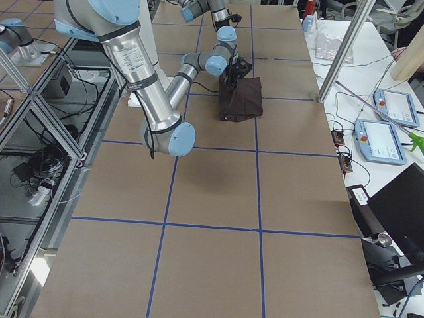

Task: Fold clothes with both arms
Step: 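Lift the near edge with both grippers and fold it away from the robot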

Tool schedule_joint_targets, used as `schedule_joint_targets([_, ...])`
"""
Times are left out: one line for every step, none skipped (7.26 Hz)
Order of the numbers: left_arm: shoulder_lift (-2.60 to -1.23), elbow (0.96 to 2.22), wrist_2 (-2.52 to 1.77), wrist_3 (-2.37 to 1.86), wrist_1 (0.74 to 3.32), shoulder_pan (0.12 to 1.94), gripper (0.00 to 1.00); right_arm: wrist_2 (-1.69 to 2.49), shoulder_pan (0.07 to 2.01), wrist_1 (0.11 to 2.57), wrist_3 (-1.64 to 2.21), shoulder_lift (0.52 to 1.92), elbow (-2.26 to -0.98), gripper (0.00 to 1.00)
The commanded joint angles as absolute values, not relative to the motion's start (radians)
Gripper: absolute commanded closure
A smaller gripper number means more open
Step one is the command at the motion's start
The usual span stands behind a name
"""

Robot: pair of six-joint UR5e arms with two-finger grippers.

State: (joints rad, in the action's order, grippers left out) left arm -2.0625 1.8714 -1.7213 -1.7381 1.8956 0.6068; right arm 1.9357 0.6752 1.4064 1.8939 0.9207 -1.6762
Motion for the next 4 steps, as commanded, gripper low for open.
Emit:
schedule_joint_targets([-2.135, 1.55, -1.72, -1.633, 2.128, 0.693, 0.86, 2.01, 0.747, 1.259, 1.834, 0.769, -1.327, 0.56])
schedule_joint_targets([-2.229, 1.312, -1.718, -1.547, 2.223, 0.737, 0.43, 2.037, 0.783, 1.121, 1.75, 0.711, -1.145, 0.37])
schedule_joint_targets([-2.243, 1.271, -1.718, -1.495, 2.279, 0.797, 0.0, 2.06, 0.842, 1.091, 1.668, 0.697, -1.096, 0.01])
schedule_joint_targets([-2.243, 1.278, -1.726, -1.483, 2.286, 0.819, 0.0, 2.122, 0.895, 1.094, 1.625, 0.699, -1.095, 0.0])
